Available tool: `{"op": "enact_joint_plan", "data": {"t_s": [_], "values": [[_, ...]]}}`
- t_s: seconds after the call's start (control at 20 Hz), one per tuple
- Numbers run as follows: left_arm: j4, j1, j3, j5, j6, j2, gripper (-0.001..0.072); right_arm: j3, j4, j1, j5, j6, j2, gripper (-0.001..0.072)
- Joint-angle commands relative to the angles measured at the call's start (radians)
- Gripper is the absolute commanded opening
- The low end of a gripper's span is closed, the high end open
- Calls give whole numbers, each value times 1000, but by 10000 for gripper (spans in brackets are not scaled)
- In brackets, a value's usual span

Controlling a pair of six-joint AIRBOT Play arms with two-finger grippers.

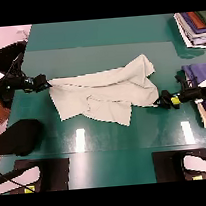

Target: Fold the shirts.

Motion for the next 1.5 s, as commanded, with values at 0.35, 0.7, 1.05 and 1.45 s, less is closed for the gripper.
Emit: {"op": "enact_joint_plan", "data": {"t_s": [0.35, 0.7, 1.05, 1.45], "values": [[101, 0, 334, -151, -20, 297, 23, 449, 12, -35, 25, -37, 359, 21], [102, 0, 942, -232, -87, 444, 23, 912, 12, -263, 89, -37, 597, 20], [6, 0, 1106, -221, -185, 443, 22, 1205, 15, -462, 238, 11, 550, 19], [-7, 0, 816, -255, -168, 313, 22, 1115, -113, -282, 406, 127, 249, 18]]}}
